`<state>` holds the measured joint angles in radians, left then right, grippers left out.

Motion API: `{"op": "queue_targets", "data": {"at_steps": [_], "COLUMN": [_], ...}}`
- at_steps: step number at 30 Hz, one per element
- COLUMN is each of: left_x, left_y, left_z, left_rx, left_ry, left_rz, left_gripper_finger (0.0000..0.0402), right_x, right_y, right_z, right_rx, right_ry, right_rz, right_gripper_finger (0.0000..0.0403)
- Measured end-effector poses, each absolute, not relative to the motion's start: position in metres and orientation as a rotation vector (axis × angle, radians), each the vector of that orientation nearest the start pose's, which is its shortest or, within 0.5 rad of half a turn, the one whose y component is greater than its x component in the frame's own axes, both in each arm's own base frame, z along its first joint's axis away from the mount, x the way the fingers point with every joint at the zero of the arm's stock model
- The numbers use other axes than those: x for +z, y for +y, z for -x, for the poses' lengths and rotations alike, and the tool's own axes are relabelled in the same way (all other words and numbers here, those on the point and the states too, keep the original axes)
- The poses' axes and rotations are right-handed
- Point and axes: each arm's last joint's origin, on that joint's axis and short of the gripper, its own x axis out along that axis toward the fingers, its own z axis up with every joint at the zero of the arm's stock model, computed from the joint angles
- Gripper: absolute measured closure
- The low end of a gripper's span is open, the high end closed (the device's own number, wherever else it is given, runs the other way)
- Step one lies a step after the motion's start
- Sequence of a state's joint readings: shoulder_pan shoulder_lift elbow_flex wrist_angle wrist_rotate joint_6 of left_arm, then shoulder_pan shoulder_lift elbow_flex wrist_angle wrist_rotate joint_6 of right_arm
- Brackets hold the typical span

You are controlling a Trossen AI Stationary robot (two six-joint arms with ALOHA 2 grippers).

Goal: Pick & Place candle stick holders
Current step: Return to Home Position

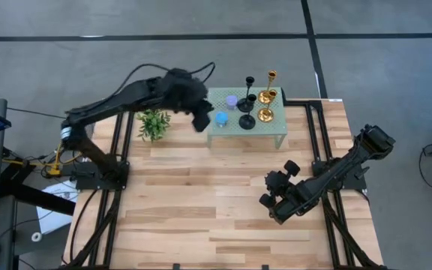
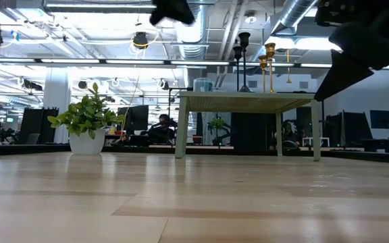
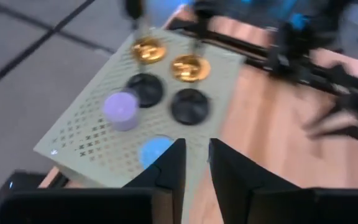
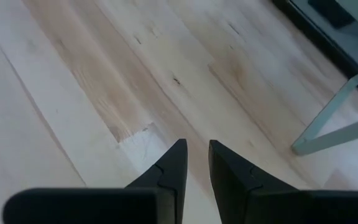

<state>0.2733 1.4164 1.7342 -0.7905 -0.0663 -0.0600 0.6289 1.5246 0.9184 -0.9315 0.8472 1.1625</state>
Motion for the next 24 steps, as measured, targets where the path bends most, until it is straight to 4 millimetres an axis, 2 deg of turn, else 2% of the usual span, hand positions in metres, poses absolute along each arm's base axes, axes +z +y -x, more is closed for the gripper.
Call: {"op": "queue_targets", "data": {"at_steps": [4, 6, 8, 11, 19, 24], "left_x": [0.457, 0.449, 0.438, 0.418, 0.381, 0.362], "left_y": [0.048, 0.036, 0.028, 0.017, -0.001, -0.004], "left_z": [-0.242, -0.23, -0.219, -0.203, -0.155, -0.122], "left_rx": [0.276, 0.284, 0.311, 0.299, 0.112, 0.055], "left_ry": [0.449, 0.454, 0.456, 0.425, 0.154, 0.081], "left_rz": [0.003, -0.033, -0.065, -0.116, -0.201, -0.187], "left_gripper_finger": [0.0367, 0.039, 0.0395, 0.0396, 0.0397, 0.0398], "right_x": [0.19, 0.19, 0.192, 0.199, 0.253, 0.276], "right_y": [0.131, 0.133, 0.134, 0.133, 0.113, 0.099], "right_z": [-0.21, -0.209, -0.208, -0.207, -0.203, -0.189], "right_rx": [-0.689, -0.667, -0.649, -0.605, -0.456, -0.335], "right_ry": [0.832, 0.838, 0.837, 0.833, 0.675, 0.55], "right_rz": [0.067, 0.094, 0.128, 0.173, 0.207, 0.211], "right_gripper_finger": [0.0355, 0.0374, 0.0394, 0.0396, 0.0402, 0.0402]}}
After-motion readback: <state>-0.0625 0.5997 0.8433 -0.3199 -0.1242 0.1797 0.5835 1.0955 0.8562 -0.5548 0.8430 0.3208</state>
